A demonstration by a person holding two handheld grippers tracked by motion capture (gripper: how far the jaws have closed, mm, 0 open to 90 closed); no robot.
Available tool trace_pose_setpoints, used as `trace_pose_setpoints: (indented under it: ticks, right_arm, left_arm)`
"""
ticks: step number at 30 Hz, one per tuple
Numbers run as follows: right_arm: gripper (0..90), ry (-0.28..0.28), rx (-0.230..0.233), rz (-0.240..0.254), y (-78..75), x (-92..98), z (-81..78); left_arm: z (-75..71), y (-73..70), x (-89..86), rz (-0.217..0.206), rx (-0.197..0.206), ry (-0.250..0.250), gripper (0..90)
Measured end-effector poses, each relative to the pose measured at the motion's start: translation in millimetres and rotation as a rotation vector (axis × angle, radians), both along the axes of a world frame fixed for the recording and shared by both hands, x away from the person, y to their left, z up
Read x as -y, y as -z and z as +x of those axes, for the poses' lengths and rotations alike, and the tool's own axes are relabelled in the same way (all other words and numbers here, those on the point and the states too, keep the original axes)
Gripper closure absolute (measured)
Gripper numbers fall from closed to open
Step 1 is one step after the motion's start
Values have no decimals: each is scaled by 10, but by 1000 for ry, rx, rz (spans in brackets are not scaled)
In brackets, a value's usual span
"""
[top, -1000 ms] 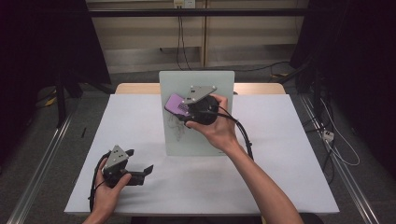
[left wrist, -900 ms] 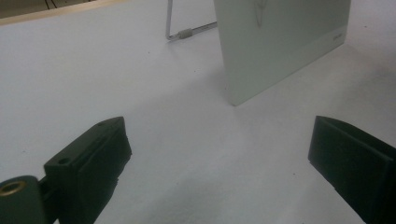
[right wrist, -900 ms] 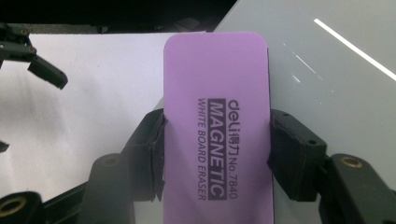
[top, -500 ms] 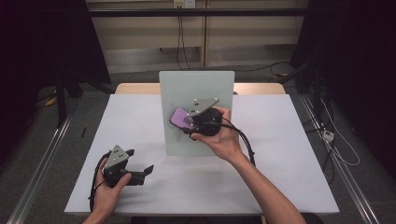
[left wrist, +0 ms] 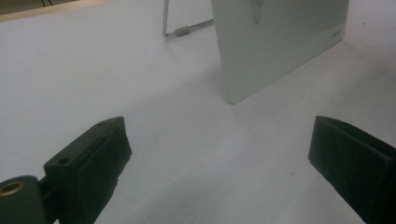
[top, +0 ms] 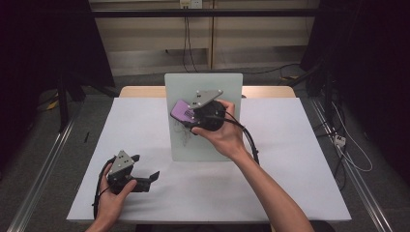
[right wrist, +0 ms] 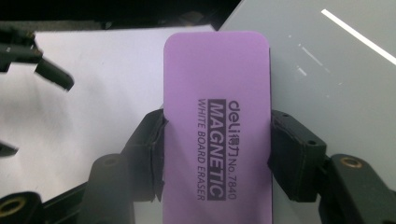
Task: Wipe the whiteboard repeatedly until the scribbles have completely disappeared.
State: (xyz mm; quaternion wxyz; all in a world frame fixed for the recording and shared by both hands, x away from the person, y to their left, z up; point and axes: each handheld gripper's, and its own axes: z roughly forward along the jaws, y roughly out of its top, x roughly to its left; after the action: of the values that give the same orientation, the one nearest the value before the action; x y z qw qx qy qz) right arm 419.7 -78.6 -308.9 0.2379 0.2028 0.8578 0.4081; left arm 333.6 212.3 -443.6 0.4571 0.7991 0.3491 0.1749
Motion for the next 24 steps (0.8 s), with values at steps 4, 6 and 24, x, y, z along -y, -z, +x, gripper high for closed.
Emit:
trace_pose_setpoints:
  ticks: [4, 6, 24]
  right_arm:
    - [418, 7, 15, 11, -16, -36, 16]
    - [419, 2, 9, 7, 31, -59, -2]
    - [418, -45, -51, -62, 379, -146, -103]
  left_arm:
    - [2, 2, 4, -1, -1, 1, 49]
    - [4, 4, 8, 3, 1, 3, 49]
    - [-2, 5, 7, 0, 0, -1, 49]
